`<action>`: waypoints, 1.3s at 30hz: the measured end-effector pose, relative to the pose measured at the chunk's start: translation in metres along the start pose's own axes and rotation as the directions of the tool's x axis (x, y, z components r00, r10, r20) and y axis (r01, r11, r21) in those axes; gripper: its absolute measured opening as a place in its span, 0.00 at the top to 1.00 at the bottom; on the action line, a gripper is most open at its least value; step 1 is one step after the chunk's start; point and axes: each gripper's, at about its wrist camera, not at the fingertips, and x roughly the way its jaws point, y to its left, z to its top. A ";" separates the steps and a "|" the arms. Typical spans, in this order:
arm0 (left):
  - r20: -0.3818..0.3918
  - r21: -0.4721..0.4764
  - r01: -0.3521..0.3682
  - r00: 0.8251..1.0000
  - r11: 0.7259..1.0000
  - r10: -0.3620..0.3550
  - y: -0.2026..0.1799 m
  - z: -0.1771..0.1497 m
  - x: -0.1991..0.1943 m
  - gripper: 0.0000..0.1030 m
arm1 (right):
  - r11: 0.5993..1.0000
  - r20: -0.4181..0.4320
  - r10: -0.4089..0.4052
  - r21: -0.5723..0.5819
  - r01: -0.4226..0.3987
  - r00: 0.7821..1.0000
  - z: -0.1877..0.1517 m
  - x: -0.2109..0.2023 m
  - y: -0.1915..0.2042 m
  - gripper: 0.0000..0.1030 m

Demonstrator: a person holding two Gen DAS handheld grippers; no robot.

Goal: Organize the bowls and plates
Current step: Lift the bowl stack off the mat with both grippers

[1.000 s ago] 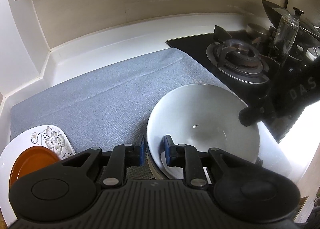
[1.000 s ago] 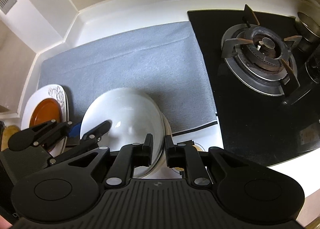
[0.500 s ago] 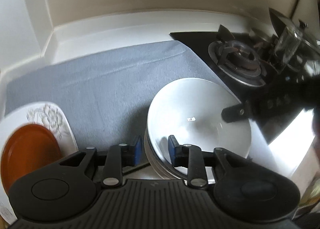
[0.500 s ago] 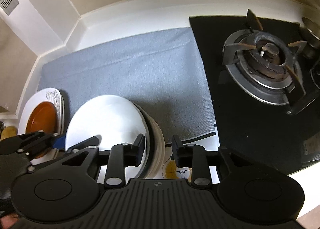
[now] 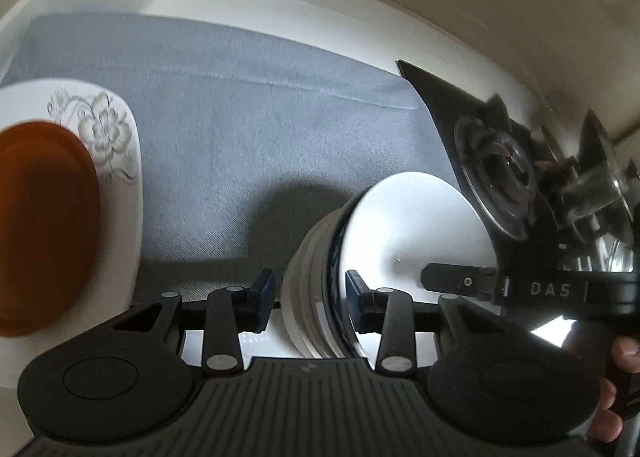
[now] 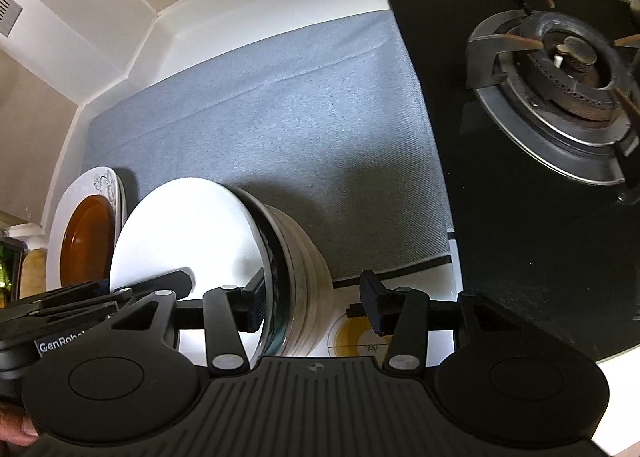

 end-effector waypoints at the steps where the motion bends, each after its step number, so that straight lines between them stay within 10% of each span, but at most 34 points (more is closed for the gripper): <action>1: -0.005 -0.006 0.002 1.000 1.000 -0.002 0.000 -0.001 0.001 0.59 | 1.000 -0.005 0.005 -0.001 -0.005 1.000 0.001 0.001 0.000 0.51; 39: -0.011 -0.023 0.000 1.000 1.000 0.000 -0.007 -0.006 0.007 0.52 | 0.992 -0.089 0.105 -0.059 -0.110 0.991 0.011 0.018 -0.002 0.48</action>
